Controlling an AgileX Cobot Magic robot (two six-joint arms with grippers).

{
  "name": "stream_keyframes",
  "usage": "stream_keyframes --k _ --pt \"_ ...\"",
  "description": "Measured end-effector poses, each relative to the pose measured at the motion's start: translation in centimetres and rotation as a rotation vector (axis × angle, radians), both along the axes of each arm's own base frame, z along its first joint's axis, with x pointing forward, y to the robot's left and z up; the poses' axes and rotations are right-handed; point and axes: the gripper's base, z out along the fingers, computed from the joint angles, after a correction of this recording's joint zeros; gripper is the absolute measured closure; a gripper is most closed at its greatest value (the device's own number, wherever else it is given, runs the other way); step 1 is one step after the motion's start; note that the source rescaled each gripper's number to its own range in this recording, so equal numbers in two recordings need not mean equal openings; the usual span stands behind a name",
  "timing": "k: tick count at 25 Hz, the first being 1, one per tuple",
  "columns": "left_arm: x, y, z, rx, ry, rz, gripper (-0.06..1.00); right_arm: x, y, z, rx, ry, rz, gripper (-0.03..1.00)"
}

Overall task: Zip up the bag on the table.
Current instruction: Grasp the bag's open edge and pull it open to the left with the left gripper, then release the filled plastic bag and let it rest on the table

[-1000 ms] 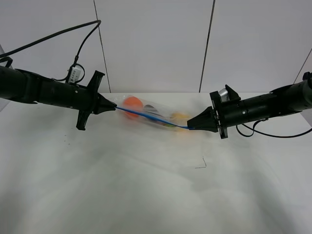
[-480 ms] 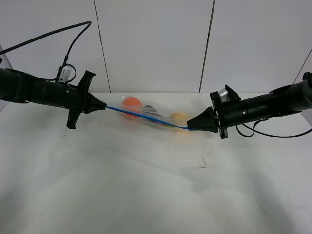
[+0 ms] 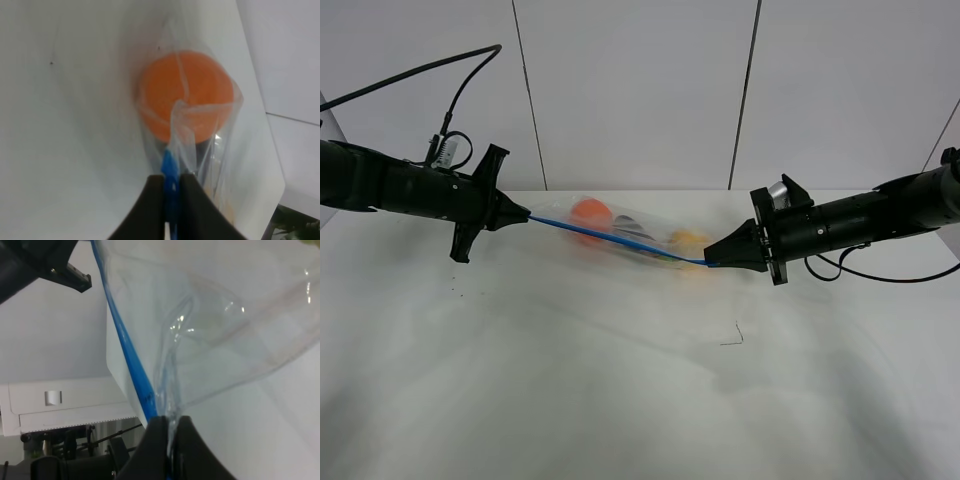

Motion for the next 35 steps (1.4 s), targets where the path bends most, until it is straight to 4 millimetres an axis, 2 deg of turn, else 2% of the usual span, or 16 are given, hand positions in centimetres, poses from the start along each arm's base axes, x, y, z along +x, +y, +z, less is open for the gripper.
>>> stream_keyframes --k 9,11,12,13,16,17,19,24,27,30,32,35 --pt "0.1 0.6 0.0 0.003 -0.001 0.019 0.94 0.0 0.0 0.0 0.001 0.0 -0.001 0.97" --pt "0.1 0.6 0.0 0.003 -0.001 0.019 0.89 0.0 0.0 0.0 0.001 0.0 -0.001 0.97" --pt "0.2 0.9 0.0 0.018 -0.007 0.039 0.81 -0.1 0.0 -0.1 -0.006 0.0 0.007 0.97" --pt "0.4 1.4 -0.1 0.033 -0.014 0.064 0.68 -0.1 -0.1 -0.1 -0.012 0.001 0.014 0.97" --pt "0.5 2.0 -0.1 0.051 -0.021 0.096 0.22 -0.2 -0.1 -0.1 -0.017 0.001 0.018 0.97" --pt "0.5 2.1 -0.1 0.052 -0.021 0.097 0.12 -0.2 -0.1 -0.1 -0.017 0.001 0.018 0.97" --pt "0.5 2.3 -0.1 0.059 -0.025 0.092 0.03 -0.2 -0.1 -0.1 -0.017 0.001 0.018 0.97" --pt "1.0 4.3 0.6 0.189 -0.1 -0.028 -0.03 -0.2 -0.1 -0.2 -0.02 0.001 0.022 0.97" --pt "1.6 5.3 2.0 0.318 -0.19 -0.213 -0.03 -0.2 -0.1 -0.2 -0.02 0.001 0.023 0.97" --pt "1.7 5.3 3.3 0.462 -0.247 -0.461 -0.03 -0.2 -0.1 -0.2 -0.02 0.001 0.023 0.97" --pt "1.6 5.4 4.0 0.566 -0.244 -0.6 -0.03 -0.2 -0.1 -0.2 -0.021 0.001 0.024 0.97" --pt "1.4 6.0 4.8 0.671 -0.164 -0.72 -0.03 -0.2 -0.1 -0.2 -0.021 0.001 0.024 0.97"
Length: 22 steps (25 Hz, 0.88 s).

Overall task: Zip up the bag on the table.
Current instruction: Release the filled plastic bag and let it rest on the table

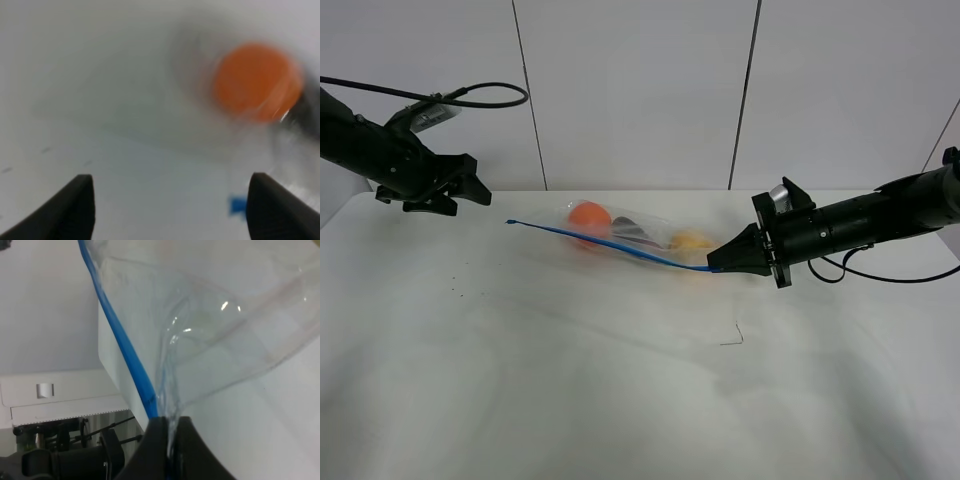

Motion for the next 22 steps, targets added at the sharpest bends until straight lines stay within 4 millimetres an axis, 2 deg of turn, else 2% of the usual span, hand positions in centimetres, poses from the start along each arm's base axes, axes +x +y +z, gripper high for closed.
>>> stream_keyframes --k 5,10,14,22 --pt "-0.7 0.8 1.2 0.187 0.18 0.046 -0.03 0.0 0.0 0.0 0.0 0.0 0.0 0.97" --pt "-1.7 -0.3 1.8 0.323 0.323 0.026 -0.03 0.0 0.0 0.0 0.0 0.0 0.0 0.97" --pt "-2.1 -1.6 1.8 0.322 0.368 0.04 -0.03 0.0 0.0 0.0 -0.001 0.0 0.001 0.97" --pt "-2.9 -1.7 1.9 0.323 0.461 0.055 -0.03 0.0 0.0 0.0 -0.003 0.0 0.003 0.97"
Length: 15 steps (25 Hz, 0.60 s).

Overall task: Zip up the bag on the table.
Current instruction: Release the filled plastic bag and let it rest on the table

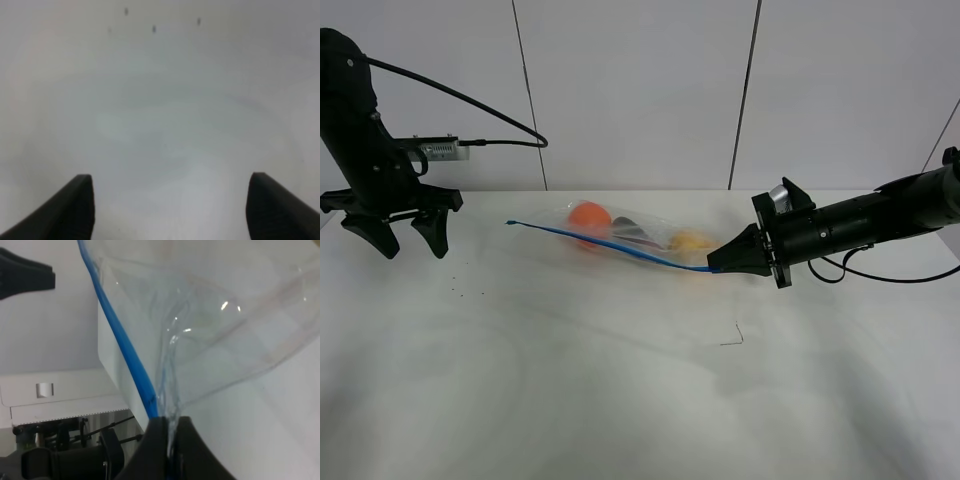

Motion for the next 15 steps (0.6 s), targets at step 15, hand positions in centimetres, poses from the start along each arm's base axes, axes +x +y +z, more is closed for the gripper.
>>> stream_keyframes --k 15 --pt "-2.0 0.1 2.5 -0.003 -0.054 0.051 -0.03 0.0 0.0 0.0 0.0 0.0 0.001 0.97"
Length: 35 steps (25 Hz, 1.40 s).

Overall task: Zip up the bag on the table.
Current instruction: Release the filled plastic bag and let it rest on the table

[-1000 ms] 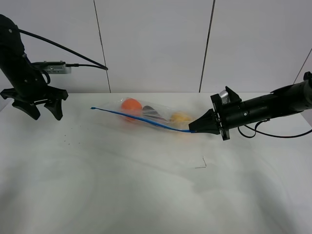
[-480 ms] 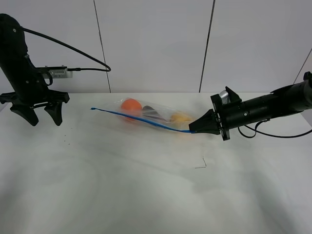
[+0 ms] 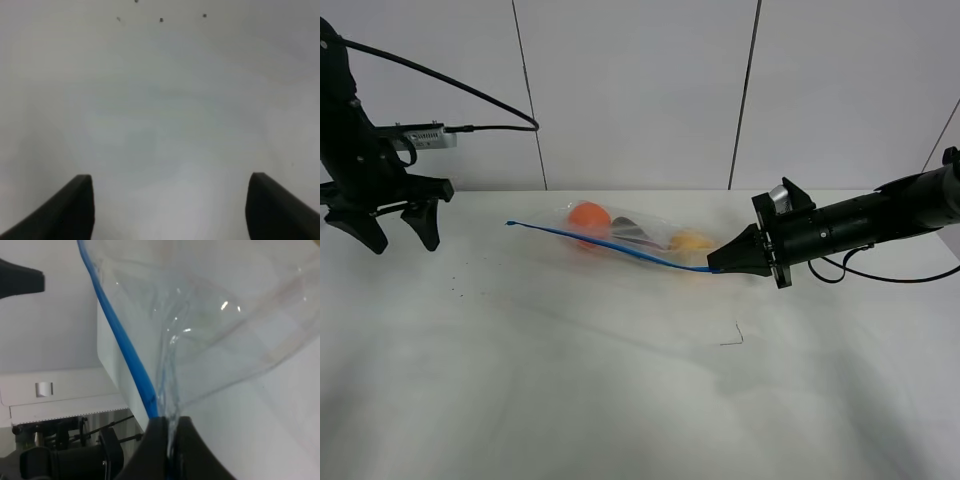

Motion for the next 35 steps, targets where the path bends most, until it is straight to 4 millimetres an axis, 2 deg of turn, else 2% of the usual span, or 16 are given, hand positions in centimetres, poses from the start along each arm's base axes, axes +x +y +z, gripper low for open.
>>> stream_keyframes --k 4,7,10,13,20,24,30,35 --pt "-3.0 0.1 2.7 0.0 -0.065 -0.022 -0.03 0.0 0.0 0.0 0.0 0.0 0.0 0.97" --pt "-6.0 0.2 4.5 0.001 -0.112 -0.034 -0.03 0.0 0.0 0.0 0.0 0.0 0.0 0.97" --pt "-9.7 0.4 6.0 0.0 -0.164 -0.045 -0.03 0.0 0.0 0.0 0.0 0.0 0.0 0.97" --pt "-13.6 0.5 6.1 0.0 -0.189 -0.044 -0.03 0.0 0.0 0.0 0.0 0.0 0.0 0.97" --pt "-22.1 0.8 3.0 0.002 -0.198 -0.051 -0.03 0.0 0.0 0.0 0.0 0.0 0.0 0.97" --pt "-25.9 1.0 1.3 0.0 -0.266 -0.051 -0.03 0.0 0.0 0.0 0.0 0.0 0.0 0.97" --pt "-29.1 1.1 -1.0 -0.002 -0.407 -0.051 -0.03 0.0 0.0 0.0 -0.002 0.0 0.003 0.97" --pt "-30.7 1.0 -0.4 -0.015 -0.546 -0.049 -0.03 0.0 0.0 0.0 -0.005 0.0 0.006 0.97"
